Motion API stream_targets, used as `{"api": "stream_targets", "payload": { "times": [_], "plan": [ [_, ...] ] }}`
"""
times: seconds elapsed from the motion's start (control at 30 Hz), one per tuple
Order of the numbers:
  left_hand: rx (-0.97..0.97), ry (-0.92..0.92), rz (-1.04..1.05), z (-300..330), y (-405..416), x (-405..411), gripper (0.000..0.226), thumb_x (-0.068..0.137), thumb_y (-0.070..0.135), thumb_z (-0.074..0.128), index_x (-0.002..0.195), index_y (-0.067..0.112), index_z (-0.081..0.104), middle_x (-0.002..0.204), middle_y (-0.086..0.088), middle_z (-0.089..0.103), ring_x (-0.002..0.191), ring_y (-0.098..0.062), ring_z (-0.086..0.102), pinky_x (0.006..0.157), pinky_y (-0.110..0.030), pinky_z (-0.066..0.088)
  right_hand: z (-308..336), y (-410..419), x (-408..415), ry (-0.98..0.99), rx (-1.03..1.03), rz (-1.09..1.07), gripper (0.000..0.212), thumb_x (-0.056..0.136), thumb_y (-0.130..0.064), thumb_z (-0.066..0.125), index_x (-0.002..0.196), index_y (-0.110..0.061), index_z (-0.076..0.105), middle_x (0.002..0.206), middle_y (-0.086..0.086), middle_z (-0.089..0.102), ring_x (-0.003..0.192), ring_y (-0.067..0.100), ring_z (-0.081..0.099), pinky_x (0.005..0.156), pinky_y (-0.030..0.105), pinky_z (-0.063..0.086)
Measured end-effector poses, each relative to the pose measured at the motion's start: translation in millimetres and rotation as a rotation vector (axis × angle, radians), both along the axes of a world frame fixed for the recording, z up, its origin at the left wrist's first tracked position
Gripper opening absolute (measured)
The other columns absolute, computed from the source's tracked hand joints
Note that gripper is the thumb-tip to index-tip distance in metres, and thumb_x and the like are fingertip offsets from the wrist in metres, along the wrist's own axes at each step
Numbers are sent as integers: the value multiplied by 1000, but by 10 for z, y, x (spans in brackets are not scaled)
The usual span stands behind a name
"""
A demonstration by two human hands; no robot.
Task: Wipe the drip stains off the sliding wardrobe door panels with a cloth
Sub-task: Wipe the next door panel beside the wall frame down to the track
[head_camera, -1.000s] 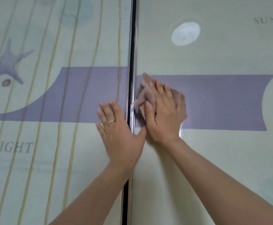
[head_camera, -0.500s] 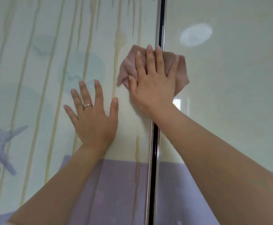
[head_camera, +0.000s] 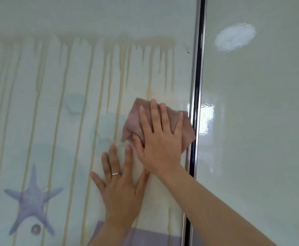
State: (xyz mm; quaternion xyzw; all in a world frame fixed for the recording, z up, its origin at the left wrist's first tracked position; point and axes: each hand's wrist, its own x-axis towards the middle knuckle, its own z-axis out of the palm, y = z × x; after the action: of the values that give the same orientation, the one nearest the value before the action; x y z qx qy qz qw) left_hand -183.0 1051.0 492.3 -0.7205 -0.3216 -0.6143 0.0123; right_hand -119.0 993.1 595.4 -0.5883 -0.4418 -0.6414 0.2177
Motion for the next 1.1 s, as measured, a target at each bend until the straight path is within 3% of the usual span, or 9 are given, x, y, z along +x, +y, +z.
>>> {"api": "stream_targets", "payload": {
  "times": [0.17, 0.33, 0.4, 0.5, 0.67, 0.8, 0.9, 1.0, 1.1],
  "plan": [
    [19, 8, 31, -9, -11, -21, 69, 91, 69, 11, 149, 32, 14, 153, -9, 17, 139, -31, 15, 97, -72, 19, 646, -108, 135, -83, 59, 7, 63, 93, -47, 30, 143, -13, 47, 150, 14, 40, 139, 34, 35, 109, 59, 5],
    [9, 2, 34, -2, -4, -7, 67, 91, 70, 13, 148, 36, 12, 154, -7, 15, 140, -28, 11, 99, -69, 17, 117, -12, 57, -76, 25, 18, 62, 94, -47, 33, 145, -15, 44, 153, 13, 36, 142, 32, 28, 111, 64, 6],
    [23, -2, 32, -22, 10, 11, 66, 91, 69, 13, 149, 36, 10, 155, -6, 14, 141, -28, 10, 101, -67, 14, 282, -48, 131, -167, -13, 1, 63, 92, -49, 33, 143, -16, 47, 152, 12, 37, 142, 32, 31, 109, 66, 6],
    [30, -30, 41, -35, 9, 48, 67, 91, 69, 11, 149, 35, 9, 155, -7, 13, 142, -29, 7, 103, -64, 10, 485, -39, 158, -115, 82, 6, 60, 94, -47, 33, 144, -17, 46, 152, 12, 37, 142, 33, 31, 109, 65, 3],
    [56, -4, 9, 44, -36, -91, 63, 93, 64, 15, 146, 31, 21, 153, -12, 22, 140, -30, 15, 110, -56, 10, 177, 9, 24, -60, 43, -4, 61, 93, -46, 36, 145, -17, 44, 153, 12, 35, 143, 31, 25, 108, 69, 6],
    [138, -127, -43, 745, 204, -385, 61, 94, 59, 16, 146, 27, 18, 153, -19, 18, 141, -34, 14, 112, -50, 6, 773, -101, 50, -52, -8, -53, 62, 92, -48, 32, 144, -17, 44, 153, 12, 36, 142, 34, 30, 106, 72, 12],
    [192, -88, -36, 1547, 424, -571, 70, 89, 61, 23, 149, 26, 15, 155, -20, 4, 143, -38, 2, 112, -51, 0, 1232, -71, 41, 45, 115, -39, 64, 93, -47, 27, 147, -17, 39, 155, 12, 33, 143, 35, 27, 110, 63, 11],
    [134, 13, -26, 1949, 613, -671, 79, 86, 71, 29, 150, 29, 9, 156, -17, -9, 142, -37, -11, 113, -51, -5, 1095, 120, -81, 109, 201, -62, 63, 93, -47, 27, 147, -18, 40, 154, 12, 34, 143, 34, 28, 111, 56, 3],
    [84, 59, -65, 1935, 716, -696, 86, 75, 75, 21, 149, 36, 1, 157, -9, -13, 143, -30, -15, 113, -47, -9, 1042, 80, -79, -29, 65, -81, 63, 92, -49, 31, 145, -19, 43, 153, 11, 36, 142, 33, 30, 109, 64, 6]
  ]
}}
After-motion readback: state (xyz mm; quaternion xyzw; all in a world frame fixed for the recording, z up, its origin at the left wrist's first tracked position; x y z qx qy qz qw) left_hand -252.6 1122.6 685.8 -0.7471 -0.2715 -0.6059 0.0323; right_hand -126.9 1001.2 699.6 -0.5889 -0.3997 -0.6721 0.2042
